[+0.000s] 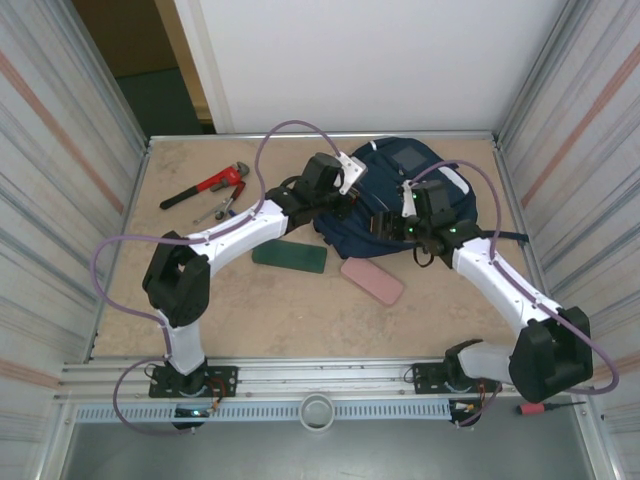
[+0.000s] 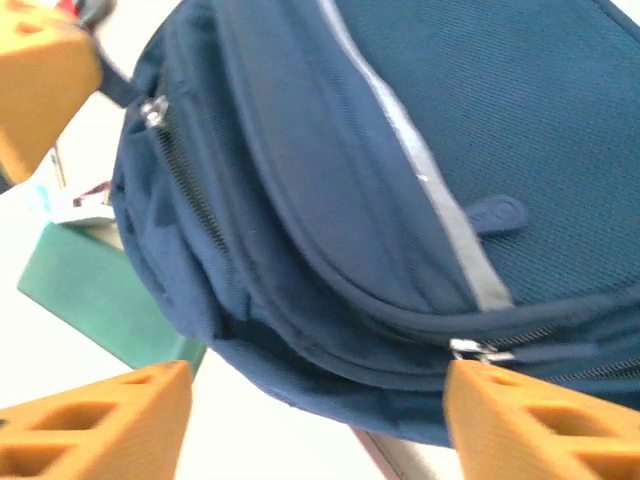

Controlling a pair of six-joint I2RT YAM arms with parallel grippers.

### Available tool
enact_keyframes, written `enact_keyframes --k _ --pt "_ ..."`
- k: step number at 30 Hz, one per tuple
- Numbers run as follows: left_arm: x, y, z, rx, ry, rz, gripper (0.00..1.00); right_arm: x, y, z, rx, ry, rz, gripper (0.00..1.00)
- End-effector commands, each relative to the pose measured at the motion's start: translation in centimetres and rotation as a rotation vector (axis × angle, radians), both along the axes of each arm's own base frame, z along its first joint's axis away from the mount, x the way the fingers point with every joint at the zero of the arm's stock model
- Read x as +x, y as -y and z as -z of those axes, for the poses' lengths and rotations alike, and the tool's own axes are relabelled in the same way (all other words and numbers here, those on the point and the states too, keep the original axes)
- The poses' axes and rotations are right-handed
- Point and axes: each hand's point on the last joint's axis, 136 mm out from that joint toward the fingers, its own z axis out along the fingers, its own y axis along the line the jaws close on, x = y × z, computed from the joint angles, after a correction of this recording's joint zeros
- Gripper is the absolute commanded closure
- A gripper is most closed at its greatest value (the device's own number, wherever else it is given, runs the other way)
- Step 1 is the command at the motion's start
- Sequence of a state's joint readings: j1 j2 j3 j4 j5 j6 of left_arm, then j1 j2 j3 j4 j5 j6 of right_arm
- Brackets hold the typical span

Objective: Pack the student bag

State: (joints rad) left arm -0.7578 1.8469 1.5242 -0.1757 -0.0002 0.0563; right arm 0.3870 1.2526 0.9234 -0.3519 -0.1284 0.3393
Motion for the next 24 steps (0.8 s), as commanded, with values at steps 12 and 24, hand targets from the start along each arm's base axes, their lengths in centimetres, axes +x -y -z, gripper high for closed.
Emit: enact_keyframes --k 12,24 --pt "-1.2 0.9 -7.0 -0.106 0.104 0.033 1.0 4.0 -2.7 1.6 -0.174 0.097 -0.076 0.6" --pt "-1.3 0.5 -7.2 -0.095 0.107 0.032 1.0 5.9 -1.9 1.7 -0.3 0.15 -0.066 0.57"
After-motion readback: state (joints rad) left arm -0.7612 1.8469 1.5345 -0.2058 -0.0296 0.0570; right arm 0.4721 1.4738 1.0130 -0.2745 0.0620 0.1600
